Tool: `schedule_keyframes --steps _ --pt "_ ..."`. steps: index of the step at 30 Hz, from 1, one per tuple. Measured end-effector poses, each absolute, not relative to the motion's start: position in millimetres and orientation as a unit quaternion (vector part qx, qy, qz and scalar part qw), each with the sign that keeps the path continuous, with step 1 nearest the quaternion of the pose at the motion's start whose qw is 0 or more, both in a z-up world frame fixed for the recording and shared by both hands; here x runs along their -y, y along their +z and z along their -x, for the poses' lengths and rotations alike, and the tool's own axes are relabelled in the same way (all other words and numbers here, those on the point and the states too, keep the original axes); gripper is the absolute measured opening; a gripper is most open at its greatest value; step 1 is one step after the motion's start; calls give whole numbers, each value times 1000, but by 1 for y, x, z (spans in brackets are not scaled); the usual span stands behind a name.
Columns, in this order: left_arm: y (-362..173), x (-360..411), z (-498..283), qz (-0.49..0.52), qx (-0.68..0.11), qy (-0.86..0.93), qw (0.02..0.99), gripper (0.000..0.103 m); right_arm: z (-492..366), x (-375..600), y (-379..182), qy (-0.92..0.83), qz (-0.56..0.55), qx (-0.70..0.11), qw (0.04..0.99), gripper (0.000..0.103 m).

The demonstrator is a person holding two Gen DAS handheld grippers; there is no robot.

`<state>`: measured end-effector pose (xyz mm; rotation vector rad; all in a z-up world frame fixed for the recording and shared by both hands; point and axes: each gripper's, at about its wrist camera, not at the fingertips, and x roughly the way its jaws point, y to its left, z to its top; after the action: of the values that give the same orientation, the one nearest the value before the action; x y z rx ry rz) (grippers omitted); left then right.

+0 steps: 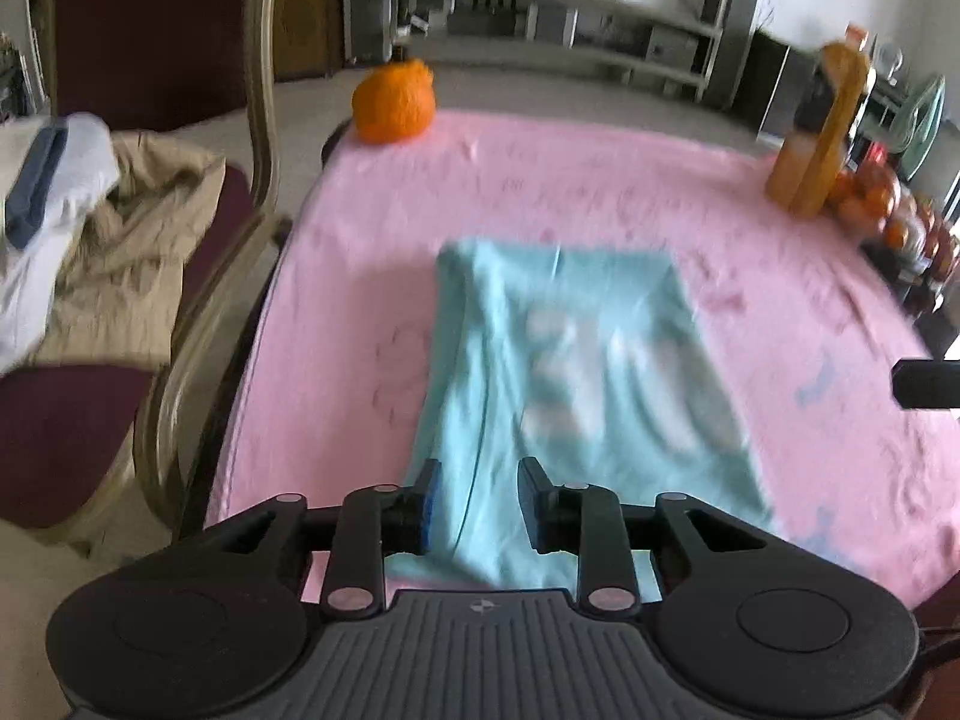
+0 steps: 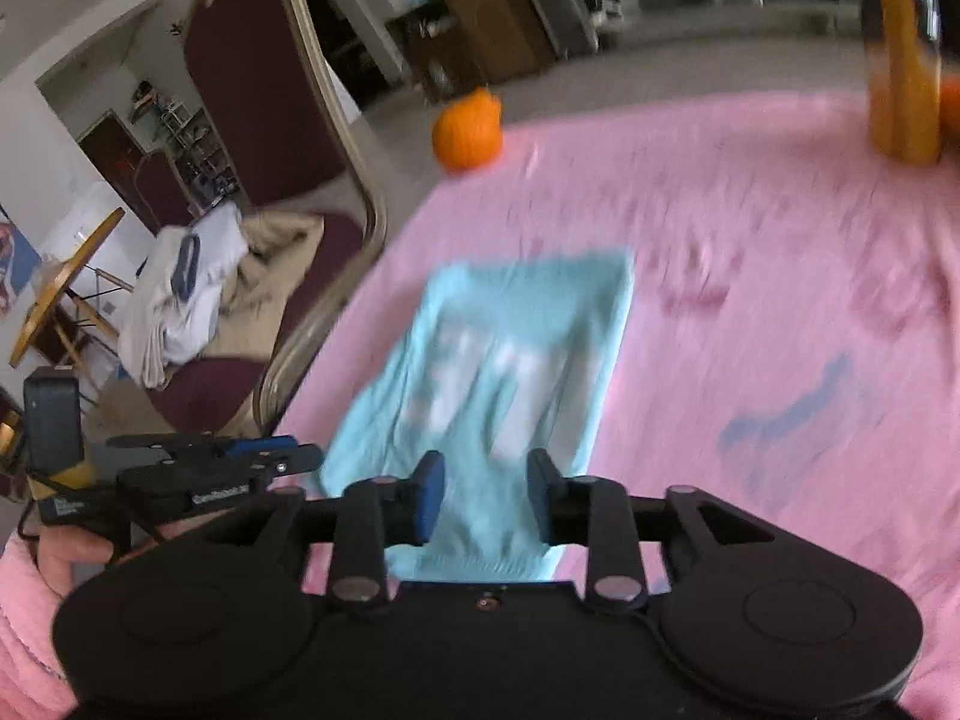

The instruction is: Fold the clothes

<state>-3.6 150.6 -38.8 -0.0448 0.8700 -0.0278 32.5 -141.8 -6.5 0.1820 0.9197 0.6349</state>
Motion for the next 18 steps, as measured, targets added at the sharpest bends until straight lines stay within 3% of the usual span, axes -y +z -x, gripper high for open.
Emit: schedule_keyframes --steps 5,10,13,18 --pt "-33 -120 -23 -3 -411 -24 911 40 -51 144 23 290 -32 -416 861 51" --pt "-55 -121 -57 17 -428 10 903 40 -97 134 -13 270 -46 -440 856 51" --pt "-62 -153 -70 50 -433 44 899 46 -121 143 -51 270 -123 -460 837 51" --pt "-81 -206 -93 127 -460 57 877 48 -147 165 -107 272 -258 -490 787 38"
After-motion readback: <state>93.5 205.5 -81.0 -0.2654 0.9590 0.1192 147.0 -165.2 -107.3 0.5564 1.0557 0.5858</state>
